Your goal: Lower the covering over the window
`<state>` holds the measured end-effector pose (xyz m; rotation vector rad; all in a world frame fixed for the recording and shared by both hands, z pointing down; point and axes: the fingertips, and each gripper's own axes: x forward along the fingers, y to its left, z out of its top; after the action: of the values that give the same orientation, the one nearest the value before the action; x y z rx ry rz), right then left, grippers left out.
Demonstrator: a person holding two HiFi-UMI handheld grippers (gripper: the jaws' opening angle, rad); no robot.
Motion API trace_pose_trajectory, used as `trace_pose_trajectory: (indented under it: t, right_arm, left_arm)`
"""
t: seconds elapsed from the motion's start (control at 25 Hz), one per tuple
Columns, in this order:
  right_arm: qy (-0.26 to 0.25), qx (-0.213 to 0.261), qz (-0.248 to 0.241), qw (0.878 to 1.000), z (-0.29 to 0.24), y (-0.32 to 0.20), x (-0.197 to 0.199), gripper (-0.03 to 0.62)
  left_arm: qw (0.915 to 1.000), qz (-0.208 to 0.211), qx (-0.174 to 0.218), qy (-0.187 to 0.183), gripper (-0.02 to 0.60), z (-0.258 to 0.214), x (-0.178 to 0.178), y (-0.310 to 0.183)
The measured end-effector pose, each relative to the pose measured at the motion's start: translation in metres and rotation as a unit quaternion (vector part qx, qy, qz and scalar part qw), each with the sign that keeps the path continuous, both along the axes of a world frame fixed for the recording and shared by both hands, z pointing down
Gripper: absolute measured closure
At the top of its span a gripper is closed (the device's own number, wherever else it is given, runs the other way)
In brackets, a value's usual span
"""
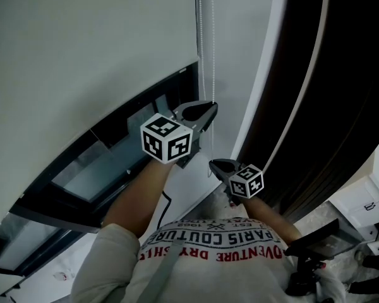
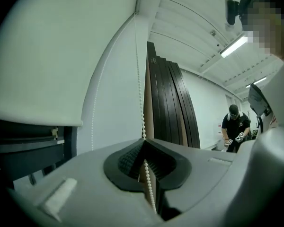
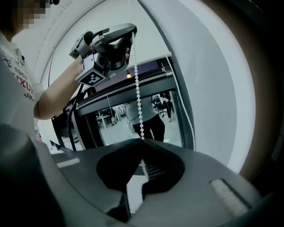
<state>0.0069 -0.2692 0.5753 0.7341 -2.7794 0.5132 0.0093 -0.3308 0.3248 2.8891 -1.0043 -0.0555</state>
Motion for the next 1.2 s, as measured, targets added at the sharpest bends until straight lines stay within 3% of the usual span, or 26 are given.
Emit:
trace_pose_trajectory:
  t: [0.2, 0.36, 0.44, 0.92, 1.2]
  right_arm:
    - [0.017, -0.007, 0.001, 1.000, 0.011, 0.003, 0.003, 0.588]
    - [0.004, -0.008, 0.015, 1.000, 0.015, 0.002, 0.010, 0.588]
    - [0.019, -0.010, 0.008, 1.000, 0.019, 0.003, 0.008, 0.588]
    - [0.053, -0.078, -0.011, 0.995, 0.073, 0.033, 0.007, 0.588]
    - [0.069, -0.110, -0.015, 0.991, 0.095, 0.046, 0.008, 0.586]
  left_arm:
    - [0.9995, -0.001, -0.010, -0.030, 0.575, 0.013, 0.000, 0.000]
    - [1.0000, -0.003, -0.005, -0.008, 0.575, 0.016, -0.003, 0.004]
    - [0.9998, -0.006, -0.004, -0.017, 0.575, 0.020, -0.003, 0.005]
    - [0.9971, -0.029, -0.038, -0.059, 0.575, 0.085, -0.013, 0.009]
    - [0.9967, -0.034, -0.055, -0.050, 0.574, 0.113, -0.017, 0.011]
